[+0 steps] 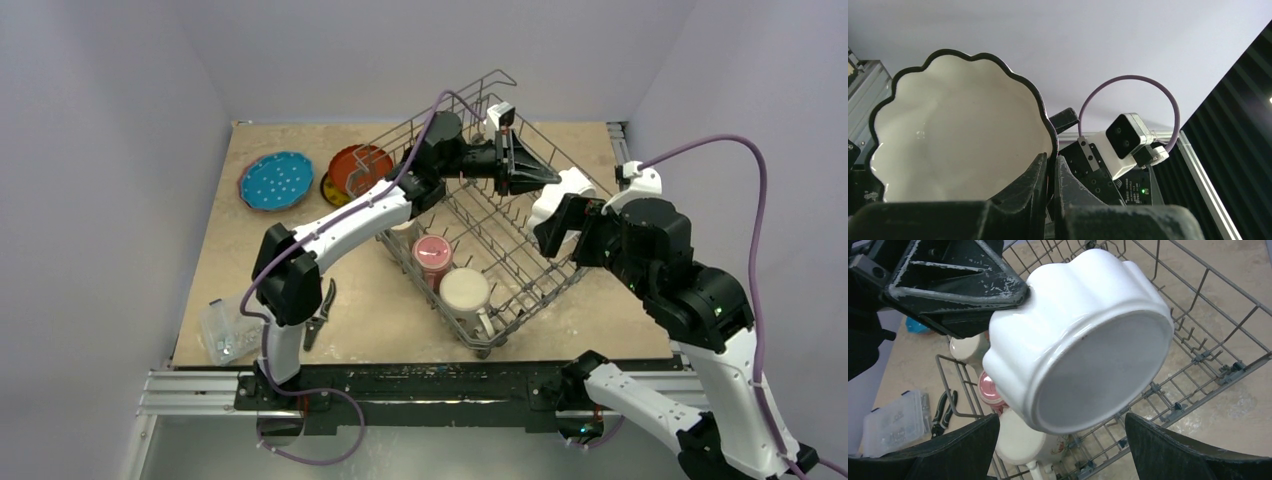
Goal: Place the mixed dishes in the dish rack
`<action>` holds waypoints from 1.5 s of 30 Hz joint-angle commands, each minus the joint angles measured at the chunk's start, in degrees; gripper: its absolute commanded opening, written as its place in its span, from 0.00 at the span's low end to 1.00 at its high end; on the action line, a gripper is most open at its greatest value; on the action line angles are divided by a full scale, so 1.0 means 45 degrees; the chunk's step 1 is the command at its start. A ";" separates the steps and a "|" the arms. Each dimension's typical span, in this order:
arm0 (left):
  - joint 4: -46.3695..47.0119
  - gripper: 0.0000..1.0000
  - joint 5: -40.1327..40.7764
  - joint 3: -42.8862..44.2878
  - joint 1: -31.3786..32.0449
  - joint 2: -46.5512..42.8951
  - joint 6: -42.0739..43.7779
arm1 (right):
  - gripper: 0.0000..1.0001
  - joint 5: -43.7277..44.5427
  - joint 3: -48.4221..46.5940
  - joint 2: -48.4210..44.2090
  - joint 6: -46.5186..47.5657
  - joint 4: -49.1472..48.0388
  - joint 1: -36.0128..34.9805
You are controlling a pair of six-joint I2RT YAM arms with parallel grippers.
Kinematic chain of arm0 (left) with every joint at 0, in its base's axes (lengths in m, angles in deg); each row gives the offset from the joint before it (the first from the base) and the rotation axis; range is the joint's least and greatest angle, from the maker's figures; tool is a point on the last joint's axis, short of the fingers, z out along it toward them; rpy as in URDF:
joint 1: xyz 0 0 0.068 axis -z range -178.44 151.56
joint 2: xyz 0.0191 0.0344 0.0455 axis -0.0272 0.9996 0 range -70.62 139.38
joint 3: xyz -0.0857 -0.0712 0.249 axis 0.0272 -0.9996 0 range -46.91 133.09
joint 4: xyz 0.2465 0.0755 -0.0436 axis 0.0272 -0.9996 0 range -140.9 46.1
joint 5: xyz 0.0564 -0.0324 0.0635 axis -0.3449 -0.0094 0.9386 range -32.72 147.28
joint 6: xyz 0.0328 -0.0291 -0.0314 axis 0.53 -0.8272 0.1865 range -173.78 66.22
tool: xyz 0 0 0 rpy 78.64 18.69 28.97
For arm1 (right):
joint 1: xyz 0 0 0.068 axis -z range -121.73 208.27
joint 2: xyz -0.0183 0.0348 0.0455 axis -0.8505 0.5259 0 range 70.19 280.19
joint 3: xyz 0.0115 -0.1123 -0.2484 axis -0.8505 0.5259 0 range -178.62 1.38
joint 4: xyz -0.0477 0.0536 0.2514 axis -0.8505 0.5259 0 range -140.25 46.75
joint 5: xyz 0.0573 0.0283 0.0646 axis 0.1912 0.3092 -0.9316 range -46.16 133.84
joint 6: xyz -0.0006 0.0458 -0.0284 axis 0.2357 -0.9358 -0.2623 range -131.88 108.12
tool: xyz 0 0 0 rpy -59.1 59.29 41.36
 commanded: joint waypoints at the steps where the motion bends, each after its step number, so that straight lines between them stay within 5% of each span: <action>1: -0.0854 0.00 0.1099 -0.0159 -0.0338 -0.1841 0.0113 | 0.98 0.0711 -0.0125 0.0492 0.0908 -0.0883 -0.0052; 6: -0.5252 0.00 0.2952 -0.0309 -0.0623 -0.3093 0.1813 | 0.97 0.0820 -0.0664 0.1438 0.1325 -0.1897 -0.0185; 15: -0.8383 0.00 0.5311 0.0467 -0.1532 -0.3967 0.2622 | 0.98 0.4444 -0.1765 0.3971 0.1138 -0.2880 -0.3639; 33: -0.8816 0.00 0.6725 -0.0794 -0.2746 -0.5456 0.1690 | 0.88 0.5270 -0.1911 0.6806 0.0946 -0.6295 -0.4092; 36: -0.9017 0.00 0.6968 -0.0940 -0.2775 -0.5660 0.1753 | 0.71 0.5112 -0.1938 0.7007 0.1055 -0.6626 -0.4087; 41: -0.9335 0.00 0.7665 -0.1435 -0.2799 -0.5999 0.2059 | 0.02 0.4224 -0.1849 0.7109 0.1252 -0.7190 -0.4094; 45: -0.9377 0.00 0.8021 -0.1863 -0.2795 -0.6249 0.2235 | 0.00 0.3751 -0.1656 0.7149 0.1309 -0.7465 -0.4082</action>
